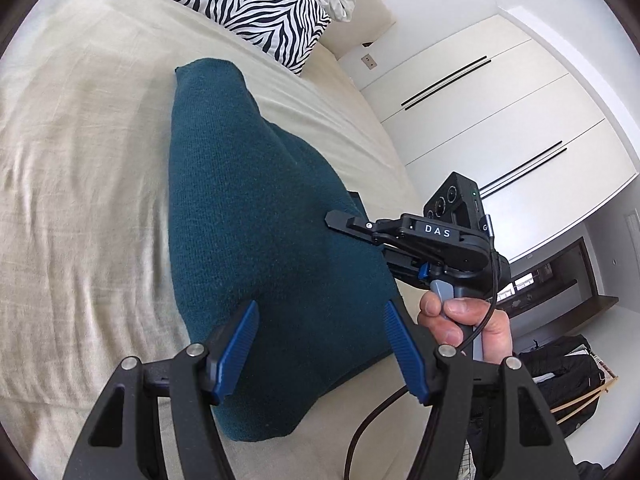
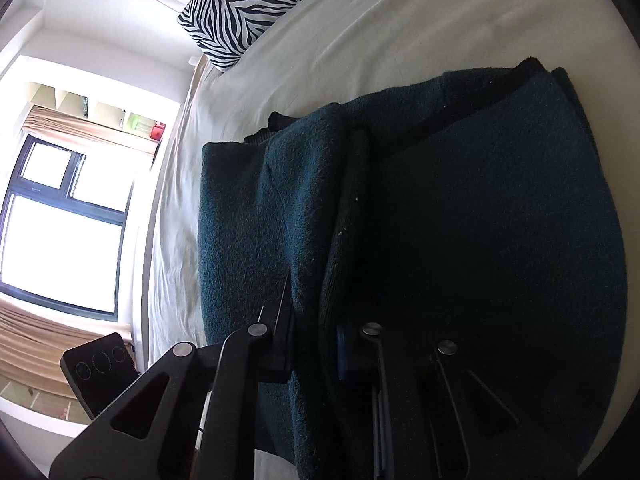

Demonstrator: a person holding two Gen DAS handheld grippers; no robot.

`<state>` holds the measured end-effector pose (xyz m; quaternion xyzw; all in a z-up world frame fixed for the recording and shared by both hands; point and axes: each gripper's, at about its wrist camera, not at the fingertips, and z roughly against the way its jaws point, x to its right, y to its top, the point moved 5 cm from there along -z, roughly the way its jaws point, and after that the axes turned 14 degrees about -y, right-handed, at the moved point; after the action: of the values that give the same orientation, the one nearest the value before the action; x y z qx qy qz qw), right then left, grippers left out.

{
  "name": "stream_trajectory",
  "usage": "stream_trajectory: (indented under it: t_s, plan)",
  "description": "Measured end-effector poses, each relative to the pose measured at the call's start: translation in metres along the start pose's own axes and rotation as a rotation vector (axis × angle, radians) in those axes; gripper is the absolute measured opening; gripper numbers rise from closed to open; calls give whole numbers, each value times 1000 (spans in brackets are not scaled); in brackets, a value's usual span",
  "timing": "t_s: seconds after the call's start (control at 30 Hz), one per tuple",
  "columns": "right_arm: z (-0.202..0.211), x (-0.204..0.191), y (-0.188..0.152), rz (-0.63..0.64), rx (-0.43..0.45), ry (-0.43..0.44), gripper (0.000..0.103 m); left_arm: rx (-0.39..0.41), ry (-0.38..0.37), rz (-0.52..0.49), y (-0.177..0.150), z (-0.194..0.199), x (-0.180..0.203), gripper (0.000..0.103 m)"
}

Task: Fold small clothes

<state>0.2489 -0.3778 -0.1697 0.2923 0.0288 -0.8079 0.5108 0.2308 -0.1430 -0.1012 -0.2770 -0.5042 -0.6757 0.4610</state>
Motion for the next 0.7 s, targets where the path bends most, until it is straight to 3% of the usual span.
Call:
stream_trajectory:
  t_s: [0.13,0.37,0.7]
  plan:
    - [30,27,-1,-25,52,-8,13,-21,8,-30,2,-10,11,67]
    - [44,91,-8,-131,77,-32,13,-71,15,-58,-3,-35,25,67]
    - [56,102,-13,-125,99,-29,12,-99,37,-114,6,-53,37,67]
